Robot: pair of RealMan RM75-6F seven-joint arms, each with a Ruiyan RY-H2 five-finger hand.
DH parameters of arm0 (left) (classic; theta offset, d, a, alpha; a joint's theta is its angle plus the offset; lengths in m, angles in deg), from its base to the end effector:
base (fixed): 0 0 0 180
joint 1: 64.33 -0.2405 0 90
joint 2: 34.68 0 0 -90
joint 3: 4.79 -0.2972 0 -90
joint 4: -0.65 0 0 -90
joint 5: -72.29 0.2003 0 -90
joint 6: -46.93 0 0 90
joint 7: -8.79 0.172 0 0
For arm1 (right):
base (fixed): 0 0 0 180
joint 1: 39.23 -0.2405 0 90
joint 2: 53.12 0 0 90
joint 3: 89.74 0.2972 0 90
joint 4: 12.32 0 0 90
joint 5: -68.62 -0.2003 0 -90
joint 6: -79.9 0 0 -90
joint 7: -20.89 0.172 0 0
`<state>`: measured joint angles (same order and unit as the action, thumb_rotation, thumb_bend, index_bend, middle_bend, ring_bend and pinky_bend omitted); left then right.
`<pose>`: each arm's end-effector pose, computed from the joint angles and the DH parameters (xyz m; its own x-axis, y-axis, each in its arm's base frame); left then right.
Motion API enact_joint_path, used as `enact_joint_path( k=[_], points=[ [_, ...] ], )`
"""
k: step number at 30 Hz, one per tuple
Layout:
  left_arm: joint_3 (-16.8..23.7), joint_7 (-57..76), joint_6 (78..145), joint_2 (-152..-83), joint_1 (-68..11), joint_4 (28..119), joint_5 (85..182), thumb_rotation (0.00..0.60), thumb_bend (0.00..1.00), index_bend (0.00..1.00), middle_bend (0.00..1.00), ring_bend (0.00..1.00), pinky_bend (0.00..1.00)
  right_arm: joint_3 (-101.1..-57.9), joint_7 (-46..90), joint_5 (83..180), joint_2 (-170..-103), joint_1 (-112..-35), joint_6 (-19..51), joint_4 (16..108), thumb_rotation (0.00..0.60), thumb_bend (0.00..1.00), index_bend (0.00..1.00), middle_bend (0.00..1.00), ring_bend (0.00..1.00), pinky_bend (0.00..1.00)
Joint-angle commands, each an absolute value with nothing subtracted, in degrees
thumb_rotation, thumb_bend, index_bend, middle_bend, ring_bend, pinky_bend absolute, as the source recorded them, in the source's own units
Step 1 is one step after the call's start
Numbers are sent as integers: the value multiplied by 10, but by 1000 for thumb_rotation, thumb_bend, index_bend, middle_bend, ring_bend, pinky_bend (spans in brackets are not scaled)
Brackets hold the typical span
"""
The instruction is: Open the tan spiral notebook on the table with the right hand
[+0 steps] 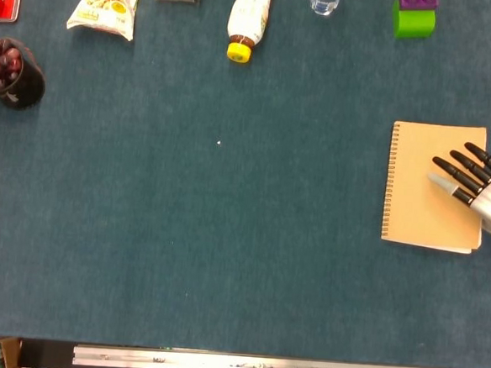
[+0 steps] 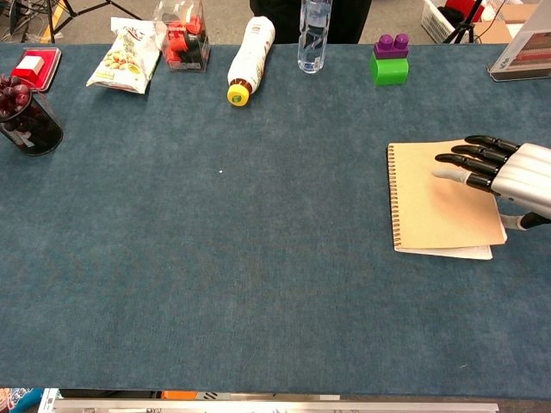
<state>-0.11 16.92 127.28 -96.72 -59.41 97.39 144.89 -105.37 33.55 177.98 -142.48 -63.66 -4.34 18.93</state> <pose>-0.3693 0.2128 0.1969 0.4476 0.0820 0.8905 0.8677 0.2010 -0.4547 -0.3688 -0.2906 0.0467 0.8176 0.0037 0.5757 -0.4058 -0.7057 0.5808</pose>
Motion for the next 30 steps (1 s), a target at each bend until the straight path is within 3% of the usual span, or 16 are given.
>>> enact_joint_path(
  k=[1,7,30],
  points=[
    [-1,169,1273,-967,-594,974,1449,600,241,475,303,247,378,-1053,335,1780,-1424,-637,-43,190,600,233,47,56,0,60],
    [-1,170,1272,-967,-594,975,1448,600,241,475,303,247,378,-1053,336,1779,-1423,-637,-41,193,600,264,206,59,0,60],
    [-2,171,1270,-967,-593,975,1447,600,241,475,303,247,378,-1048,342,1777,-1425,-635,-50,202,600,359,451,95,0,60]
  ],
)
